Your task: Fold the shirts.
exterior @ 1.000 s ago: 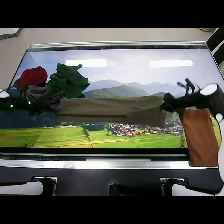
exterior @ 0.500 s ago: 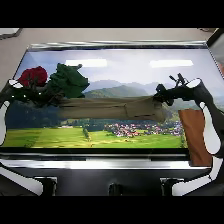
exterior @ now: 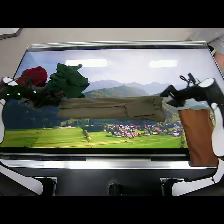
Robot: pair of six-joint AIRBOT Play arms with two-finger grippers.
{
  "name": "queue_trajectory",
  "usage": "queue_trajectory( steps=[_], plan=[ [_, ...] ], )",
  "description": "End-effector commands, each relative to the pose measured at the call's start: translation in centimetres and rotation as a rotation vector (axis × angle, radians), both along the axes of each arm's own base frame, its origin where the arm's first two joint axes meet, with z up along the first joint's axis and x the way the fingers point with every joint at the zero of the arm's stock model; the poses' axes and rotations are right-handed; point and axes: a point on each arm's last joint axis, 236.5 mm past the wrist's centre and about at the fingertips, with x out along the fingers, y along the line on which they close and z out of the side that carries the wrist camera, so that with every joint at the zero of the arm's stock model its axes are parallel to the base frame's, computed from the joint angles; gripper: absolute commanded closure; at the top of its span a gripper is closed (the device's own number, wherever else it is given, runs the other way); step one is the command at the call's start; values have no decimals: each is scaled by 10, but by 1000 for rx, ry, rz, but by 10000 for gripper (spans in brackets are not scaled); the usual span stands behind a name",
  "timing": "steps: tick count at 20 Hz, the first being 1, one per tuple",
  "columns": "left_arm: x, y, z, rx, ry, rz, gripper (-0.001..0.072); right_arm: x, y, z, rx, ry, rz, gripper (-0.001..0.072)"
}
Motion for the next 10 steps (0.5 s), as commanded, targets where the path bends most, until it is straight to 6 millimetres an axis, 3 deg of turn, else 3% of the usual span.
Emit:
queue_trajectory(
  steps=[1, 3, 6, 10],
  plan=[
    [-5, 18, 37, 22, -54, 15, 106, -62, -31, -22, 9, 221, 34, 8],
    [-5, 16, 54, 34, -87, 11, 106, -59, -15, -34, 91, 233, 46, 7],
    [-8, 4, 76, 46, -126, -15, 106, -37, 5, -48, 233, 209, -16, 6],
    [-8, -20, 95, 54, -166, -64, 106, -16, 31, -71, 230, 189, -31, 6]
  ],
)
